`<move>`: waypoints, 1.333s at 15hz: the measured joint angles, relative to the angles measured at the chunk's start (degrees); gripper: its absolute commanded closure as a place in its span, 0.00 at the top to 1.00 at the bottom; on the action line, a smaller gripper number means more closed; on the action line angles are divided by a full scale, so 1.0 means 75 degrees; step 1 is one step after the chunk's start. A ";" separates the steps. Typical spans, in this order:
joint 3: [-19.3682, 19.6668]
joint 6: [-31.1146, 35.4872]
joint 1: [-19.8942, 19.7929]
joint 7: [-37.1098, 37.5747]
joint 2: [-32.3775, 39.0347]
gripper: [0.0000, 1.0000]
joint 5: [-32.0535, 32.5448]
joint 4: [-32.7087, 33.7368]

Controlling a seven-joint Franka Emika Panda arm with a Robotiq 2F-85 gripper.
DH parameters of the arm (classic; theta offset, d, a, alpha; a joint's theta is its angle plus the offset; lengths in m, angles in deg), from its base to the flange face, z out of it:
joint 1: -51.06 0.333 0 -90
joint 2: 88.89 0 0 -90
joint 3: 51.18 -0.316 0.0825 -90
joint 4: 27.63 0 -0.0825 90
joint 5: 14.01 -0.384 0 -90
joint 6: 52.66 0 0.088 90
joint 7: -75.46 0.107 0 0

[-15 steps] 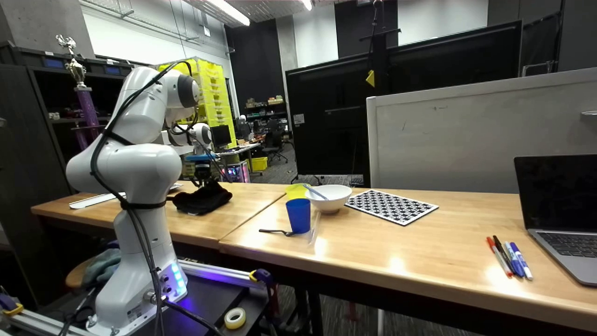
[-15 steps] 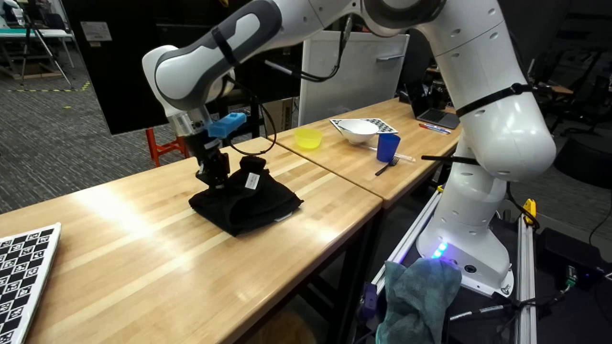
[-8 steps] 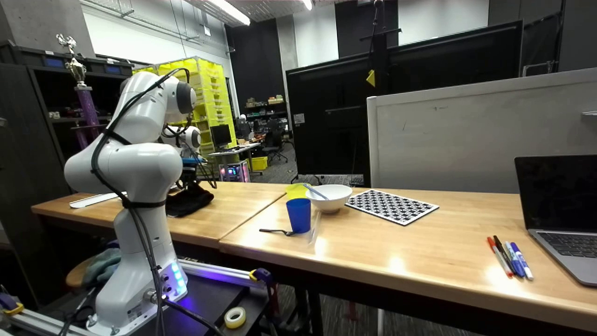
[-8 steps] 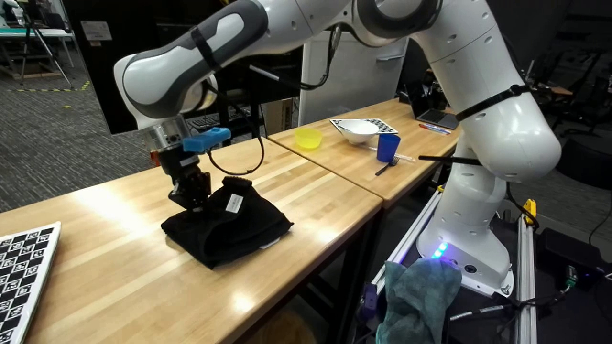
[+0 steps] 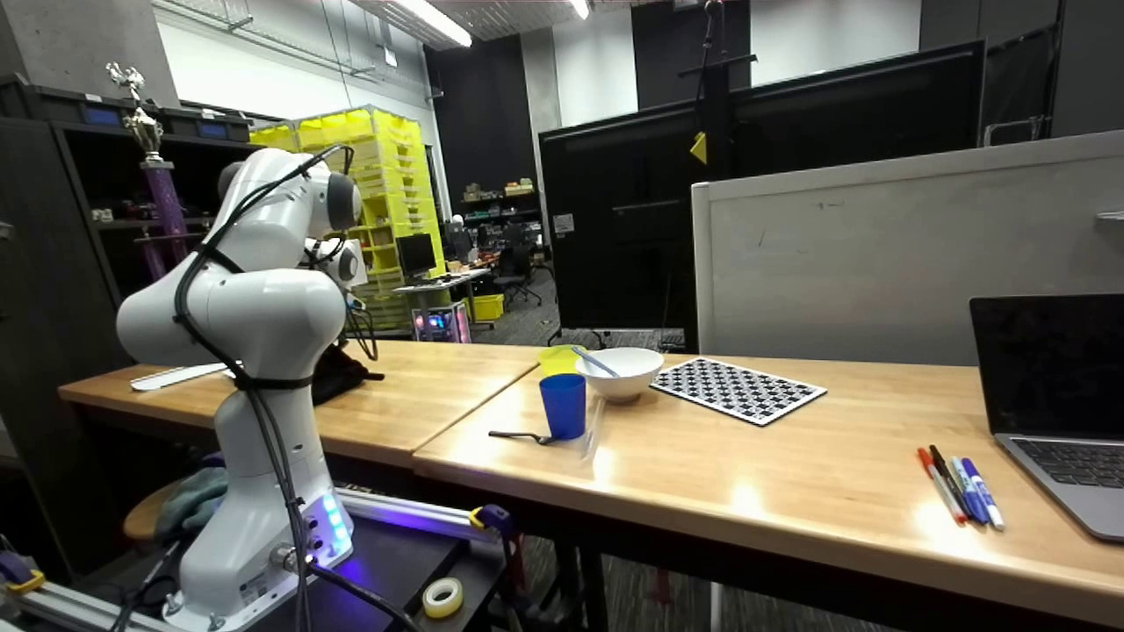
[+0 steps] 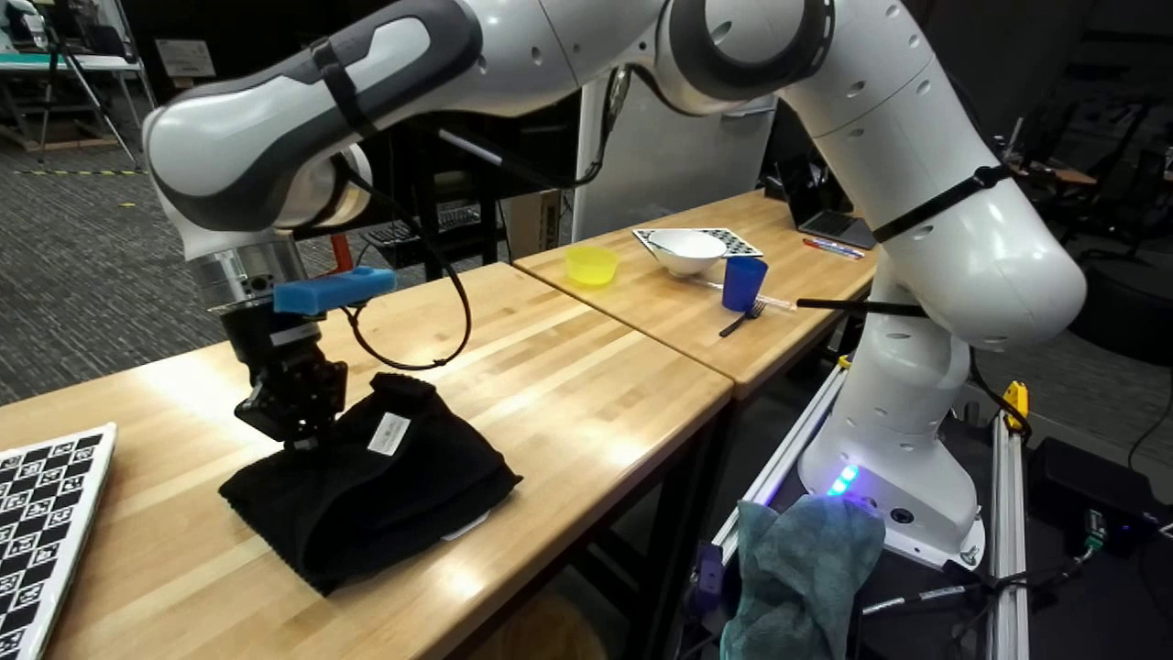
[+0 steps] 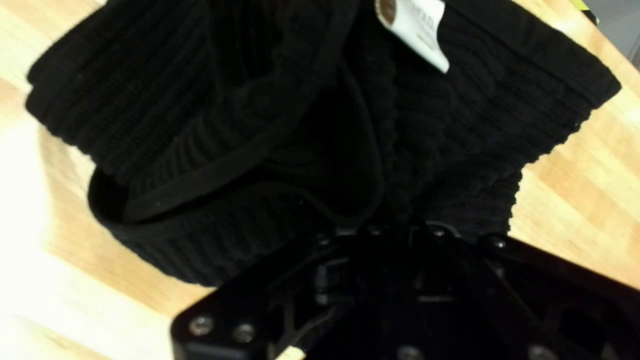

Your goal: Use the black towel to wipe the left side of the table.

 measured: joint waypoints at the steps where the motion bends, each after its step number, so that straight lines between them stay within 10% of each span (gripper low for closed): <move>1: -0.0007 -0.0020 0.0087 0.0071 0.0122 0.03 -0.0006 0.0198; 20: -0.0005 -0.1967 0.1295 0.1045 0.2538 0.03 -0.0023 0.4968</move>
